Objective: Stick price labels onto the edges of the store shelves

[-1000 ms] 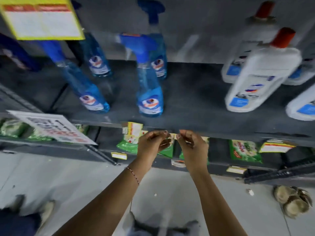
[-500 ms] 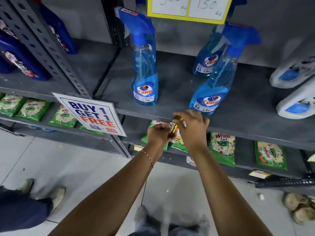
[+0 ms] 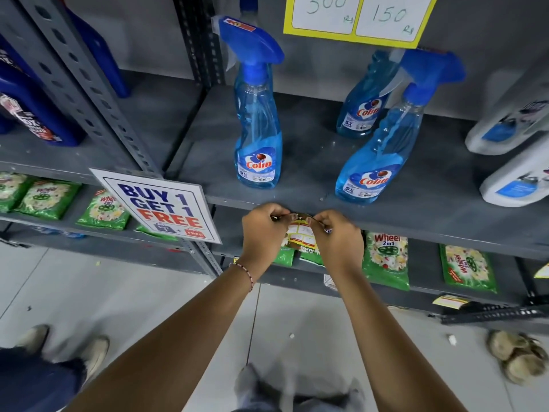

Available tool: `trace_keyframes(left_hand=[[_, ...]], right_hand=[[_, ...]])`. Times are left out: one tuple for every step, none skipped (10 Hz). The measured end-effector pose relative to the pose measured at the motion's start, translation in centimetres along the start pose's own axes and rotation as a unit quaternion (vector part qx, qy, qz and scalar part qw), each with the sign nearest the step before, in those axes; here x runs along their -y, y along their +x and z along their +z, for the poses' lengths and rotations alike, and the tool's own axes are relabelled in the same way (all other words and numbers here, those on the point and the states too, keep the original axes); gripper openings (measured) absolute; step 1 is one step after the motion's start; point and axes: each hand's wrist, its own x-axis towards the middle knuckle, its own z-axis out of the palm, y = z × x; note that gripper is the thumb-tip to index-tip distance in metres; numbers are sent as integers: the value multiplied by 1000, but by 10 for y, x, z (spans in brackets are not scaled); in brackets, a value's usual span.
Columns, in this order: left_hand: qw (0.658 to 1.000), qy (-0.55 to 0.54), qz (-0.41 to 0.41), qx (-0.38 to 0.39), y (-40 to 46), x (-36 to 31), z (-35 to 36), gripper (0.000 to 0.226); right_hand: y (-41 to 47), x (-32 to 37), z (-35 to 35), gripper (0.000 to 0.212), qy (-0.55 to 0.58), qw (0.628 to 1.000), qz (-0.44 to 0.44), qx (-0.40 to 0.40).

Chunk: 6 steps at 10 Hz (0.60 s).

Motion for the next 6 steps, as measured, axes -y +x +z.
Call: trace_keyframes(left_hand=[[1000,26,1,6,5,1,-2,6],[997,75,29,10,13,1,-9,17],[992,115,47,-17,15,1,-19,26],[992,107,50,-35,8,-2,-26,28],[991,95,72,-60,-3,-21,-27,30],[978,69,193,-49,-32,-68,-20,26]], right_hand=[[2,-1,3,15,-20,1000,11,-15],[2,-3,-3,26,-37,997,40,-45],[2,-10,-15,29,-42,995,61,-65],[-3,-14,-30,28,-38,995,71,-55],[-11,-12,-51,25,11,997,45,-61],[-17,-2,-91,16,81,989,-47,-118]])
